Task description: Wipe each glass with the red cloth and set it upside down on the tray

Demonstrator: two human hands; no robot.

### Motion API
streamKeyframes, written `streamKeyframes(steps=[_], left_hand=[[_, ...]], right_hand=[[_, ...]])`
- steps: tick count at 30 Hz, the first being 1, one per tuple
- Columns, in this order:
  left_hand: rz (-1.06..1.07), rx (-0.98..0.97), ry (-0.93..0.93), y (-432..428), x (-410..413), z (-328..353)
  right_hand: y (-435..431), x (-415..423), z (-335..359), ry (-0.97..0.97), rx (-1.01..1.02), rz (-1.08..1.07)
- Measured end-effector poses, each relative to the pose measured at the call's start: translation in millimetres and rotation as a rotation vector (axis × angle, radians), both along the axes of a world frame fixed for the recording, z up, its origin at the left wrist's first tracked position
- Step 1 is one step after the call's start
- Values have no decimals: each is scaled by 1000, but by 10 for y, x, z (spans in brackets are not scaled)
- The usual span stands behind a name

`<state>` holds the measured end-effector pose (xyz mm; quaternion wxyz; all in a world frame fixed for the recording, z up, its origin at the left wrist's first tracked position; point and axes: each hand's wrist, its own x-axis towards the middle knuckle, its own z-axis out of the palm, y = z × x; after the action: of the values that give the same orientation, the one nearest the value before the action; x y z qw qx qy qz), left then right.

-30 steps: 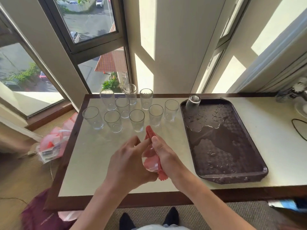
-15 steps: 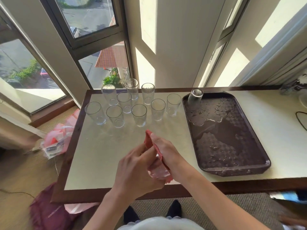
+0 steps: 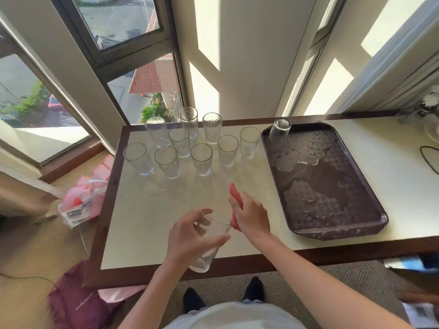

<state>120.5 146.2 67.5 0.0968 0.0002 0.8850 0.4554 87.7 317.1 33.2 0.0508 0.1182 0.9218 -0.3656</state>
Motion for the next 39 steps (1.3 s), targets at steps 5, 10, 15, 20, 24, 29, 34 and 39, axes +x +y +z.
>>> streamKeyframes(steps=[5, 10, 15, 20, 24, 29, 34, 39], left_hand=[[213, 115, -165, -234, 44, -118], [267, 255, -251, -399, 56, -180], [309, 521, -354, -463, -5, -197], [283, 718, -444, -243, -90, -213], [297, 821, -504, 57, -151, -266], [328, 1051, -628, 479, -284, -319], [282, 1042, -674, 997, -514, -334], [252, 632, -574, 1388, -900, -295]], right_hand=[[58, 151, -459, -218, 380, 301], [8, 211, -533, -329, 455, 347], [-158, 465, -320, -36, 122, -42], [-232, 655, 98, -133, -635, -341], [-57, 706, 101, -271, -929, -354], [320, 625, 113, -280, -1147, -339], [785, 375, 114, -257, -1324, -406], [1457, -26, 147, -203, -1120, -431]])
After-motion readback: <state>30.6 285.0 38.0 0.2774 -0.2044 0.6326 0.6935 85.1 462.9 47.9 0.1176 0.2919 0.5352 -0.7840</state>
